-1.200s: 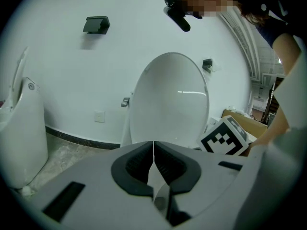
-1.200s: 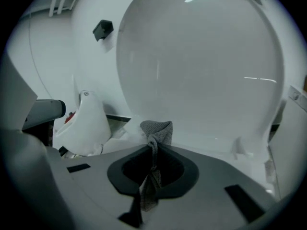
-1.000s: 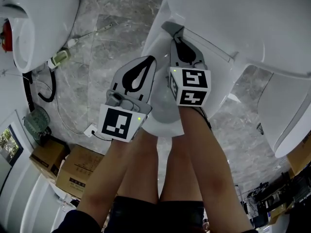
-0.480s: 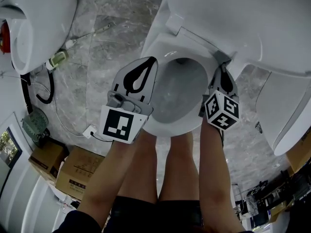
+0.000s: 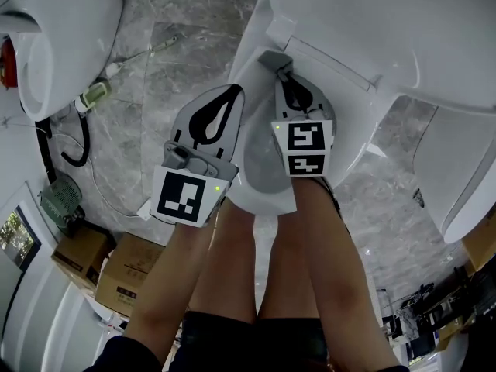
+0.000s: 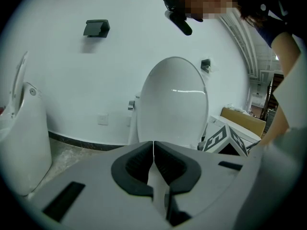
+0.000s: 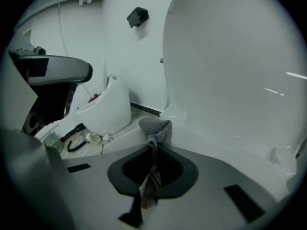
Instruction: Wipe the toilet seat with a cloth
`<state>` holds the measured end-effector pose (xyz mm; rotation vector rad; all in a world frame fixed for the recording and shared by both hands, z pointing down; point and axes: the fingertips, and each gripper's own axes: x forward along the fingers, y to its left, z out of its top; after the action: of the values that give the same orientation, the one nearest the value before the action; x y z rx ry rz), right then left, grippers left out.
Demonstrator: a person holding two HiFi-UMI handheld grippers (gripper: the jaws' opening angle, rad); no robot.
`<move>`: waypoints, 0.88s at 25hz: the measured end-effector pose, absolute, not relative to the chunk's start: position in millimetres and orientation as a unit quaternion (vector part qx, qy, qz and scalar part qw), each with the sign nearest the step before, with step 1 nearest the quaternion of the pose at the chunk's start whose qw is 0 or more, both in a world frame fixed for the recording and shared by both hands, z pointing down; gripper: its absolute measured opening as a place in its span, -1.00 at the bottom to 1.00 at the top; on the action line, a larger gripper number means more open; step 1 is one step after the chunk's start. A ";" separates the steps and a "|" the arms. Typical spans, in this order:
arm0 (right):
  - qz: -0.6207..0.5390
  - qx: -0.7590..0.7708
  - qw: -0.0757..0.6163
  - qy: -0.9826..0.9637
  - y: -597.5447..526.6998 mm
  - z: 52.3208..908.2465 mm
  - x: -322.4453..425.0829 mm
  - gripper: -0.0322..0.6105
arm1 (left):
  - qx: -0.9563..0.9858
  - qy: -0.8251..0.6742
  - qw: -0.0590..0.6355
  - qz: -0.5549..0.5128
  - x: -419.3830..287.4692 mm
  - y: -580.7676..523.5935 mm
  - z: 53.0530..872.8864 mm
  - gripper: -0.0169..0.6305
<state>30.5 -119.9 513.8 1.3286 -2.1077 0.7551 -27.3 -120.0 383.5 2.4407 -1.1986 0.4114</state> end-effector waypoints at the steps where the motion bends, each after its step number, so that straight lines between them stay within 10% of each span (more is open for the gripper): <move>1: 0.279 0.482 0.261 -0.788 -119.5 511.7 19.8 -0.79 | 0.871 -0.427 0.194 0.148 -27.7 -119.5 382.9 -0.87; 14: 0.326 0.613 0.373 -0.615 -42.3 524.6 184.6 -0.79 | 0.873 -0.429 0.187 0.138 -28.1 -123.4 378.0 -0.87; 22: 0.313 0.550 0.372 -0.680 -85.8 543.6 107.4 -0.79 | 0.864 -0.442 0.189 0.147 -48.0 -124.6 380.2 -0.87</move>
<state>107.4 -85.8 543.6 1.4092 -1.7426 0.8019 -48.0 -124.6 380.2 2.4303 -1.2435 0.4138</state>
